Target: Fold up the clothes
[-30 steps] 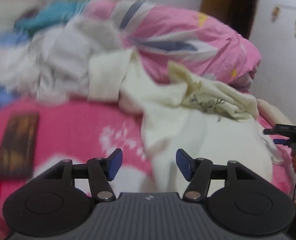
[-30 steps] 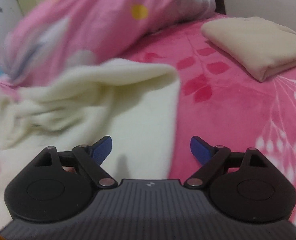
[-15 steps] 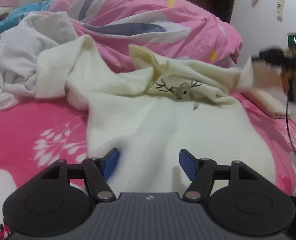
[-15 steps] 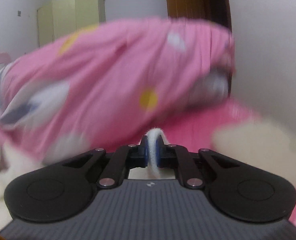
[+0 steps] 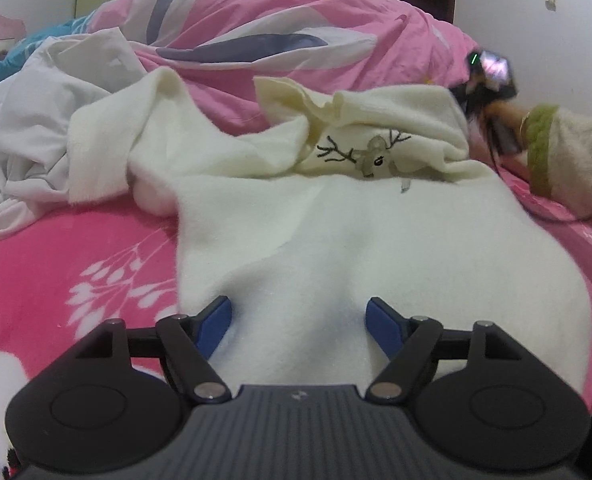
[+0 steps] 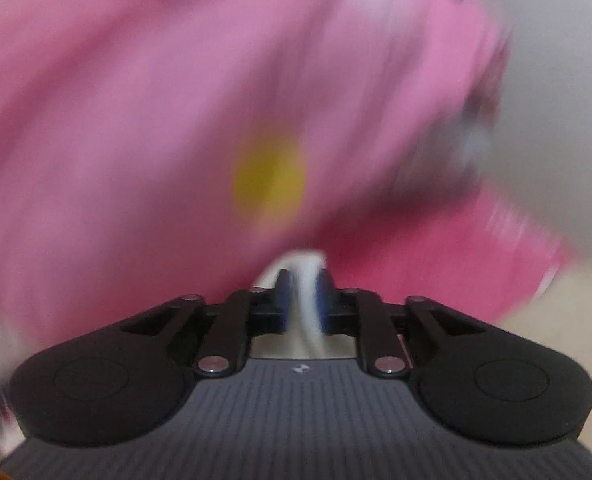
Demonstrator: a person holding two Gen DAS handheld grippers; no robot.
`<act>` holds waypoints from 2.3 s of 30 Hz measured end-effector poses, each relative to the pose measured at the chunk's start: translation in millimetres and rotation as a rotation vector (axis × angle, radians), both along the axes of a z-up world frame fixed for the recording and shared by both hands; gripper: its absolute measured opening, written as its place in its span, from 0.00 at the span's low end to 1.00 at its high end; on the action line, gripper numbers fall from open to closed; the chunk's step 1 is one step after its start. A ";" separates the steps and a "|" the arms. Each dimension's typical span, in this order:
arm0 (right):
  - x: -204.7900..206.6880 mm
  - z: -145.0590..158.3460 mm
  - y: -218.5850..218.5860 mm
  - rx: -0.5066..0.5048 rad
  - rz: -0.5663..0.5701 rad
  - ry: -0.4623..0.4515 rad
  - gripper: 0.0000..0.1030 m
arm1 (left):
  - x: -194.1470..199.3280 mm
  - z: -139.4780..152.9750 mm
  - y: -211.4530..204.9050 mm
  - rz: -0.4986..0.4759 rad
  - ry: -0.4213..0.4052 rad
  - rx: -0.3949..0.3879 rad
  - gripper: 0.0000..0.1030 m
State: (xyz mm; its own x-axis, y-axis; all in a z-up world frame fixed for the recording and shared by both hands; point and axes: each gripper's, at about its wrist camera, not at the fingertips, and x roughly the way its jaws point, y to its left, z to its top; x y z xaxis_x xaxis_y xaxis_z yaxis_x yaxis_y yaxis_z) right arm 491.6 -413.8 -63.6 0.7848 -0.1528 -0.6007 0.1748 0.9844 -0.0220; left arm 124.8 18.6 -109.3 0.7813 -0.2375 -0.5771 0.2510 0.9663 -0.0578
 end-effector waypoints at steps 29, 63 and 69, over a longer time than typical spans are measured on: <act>-428.6 -53.9 16.8 1.105 0.057 -0.079 0.82 | -19.7 28.0 -139.5 -0.329 0.019 0.157 0.20; -296.5 -61.9 148.7 0.959 0.353 0.023 0.24 | 102.2 -9.5 56.0 0.019 0.475 -0.880 0.25; -331.0 -46.6 133.3 0.918 0.311 -0.037 0.16 | 80.2 11.1 48.5 -0.043 0.431 -0.788 0.46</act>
State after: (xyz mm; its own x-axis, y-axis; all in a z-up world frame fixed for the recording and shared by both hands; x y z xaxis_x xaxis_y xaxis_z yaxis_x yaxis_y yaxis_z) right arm 160.6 -280.5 -110.3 0.7314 0.5810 -0.3570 -0.1112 0.6182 0.7781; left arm 205.0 67.1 -98.1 0.5157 -0.7129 -0.4752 0.0895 0.5964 -0.7977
